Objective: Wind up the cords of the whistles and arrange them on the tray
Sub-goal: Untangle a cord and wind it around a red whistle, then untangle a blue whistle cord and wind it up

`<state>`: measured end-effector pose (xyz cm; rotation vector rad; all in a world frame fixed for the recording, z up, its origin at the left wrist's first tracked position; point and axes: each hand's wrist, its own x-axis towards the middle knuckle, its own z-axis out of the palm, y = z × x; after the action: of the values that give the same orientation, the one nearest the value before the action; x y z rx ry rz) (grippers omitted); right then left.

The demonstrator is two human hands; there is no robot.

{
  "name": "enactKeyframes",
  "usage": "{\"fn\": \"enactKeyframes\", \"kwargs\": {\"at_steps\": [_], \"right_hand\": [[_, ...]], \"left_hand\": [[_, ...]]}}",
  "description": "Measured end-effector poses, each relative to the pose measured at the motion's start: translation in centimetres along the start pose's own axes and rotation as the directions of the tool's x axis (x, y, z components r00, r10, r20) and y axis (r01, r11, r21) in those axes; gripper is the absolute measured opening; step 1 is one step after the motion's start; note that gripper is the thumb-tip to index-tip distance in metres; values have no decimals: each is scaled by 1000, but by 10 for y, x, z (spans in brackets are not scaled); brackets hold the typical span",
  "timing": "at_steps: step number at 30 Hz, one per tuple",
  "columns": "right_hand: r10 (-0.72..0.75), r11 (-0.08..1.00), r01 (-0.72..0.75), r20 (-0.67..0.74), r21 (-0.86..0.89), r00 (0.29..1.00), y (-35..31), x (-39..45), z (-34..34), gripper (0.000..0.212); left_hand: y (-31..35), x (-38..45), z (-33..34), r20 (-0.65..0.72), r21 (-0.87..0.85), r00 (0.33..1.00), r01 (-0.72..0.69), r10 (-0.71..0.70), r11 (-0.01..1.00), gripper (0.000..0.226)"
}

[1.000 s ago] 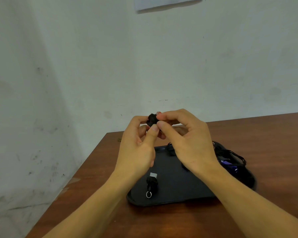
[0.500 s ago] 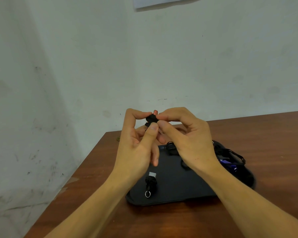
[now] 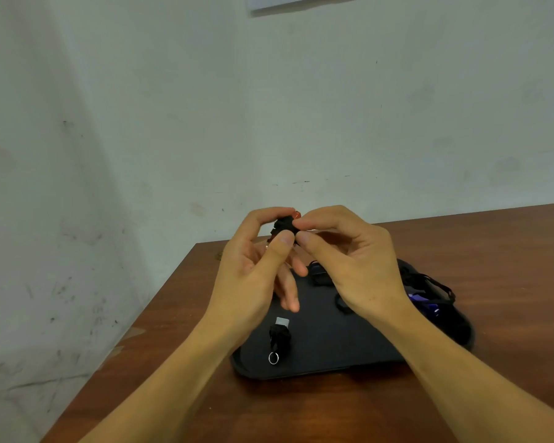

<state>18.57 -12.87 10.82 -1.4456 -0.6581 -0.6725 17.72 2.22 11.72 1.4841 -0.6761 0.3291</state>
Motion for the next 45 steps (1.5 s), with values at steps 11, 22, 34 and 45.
{"fn": "enactKeyframes", "kwargs": {"at_steps": [11, 22, 34, 45], "right_hand": [[262, 938, -269, 62, 218, 963, 8, 3, -9, 32], [326, 908, -231, 242, -350, 914, 48, 27, -35, 14], [451, 540, -8, 281, -842, 847, 126, 10, -35, 25], [319, 574, 75, 307, -815, 897, 133, 13, -32, 26]], "left_hand": [[-16, -2, -3, 89, 51, 996, -15, 10, 999, 24], [-60, 28, -25, 296, 617, 953, -141, -62, 774, 50], [-115, 36, -57, 138, 857, 979, -42, -150, 513, 46], [-130, 33, -72, 74, 846, 982, 31, -175, 533, 27]]}}
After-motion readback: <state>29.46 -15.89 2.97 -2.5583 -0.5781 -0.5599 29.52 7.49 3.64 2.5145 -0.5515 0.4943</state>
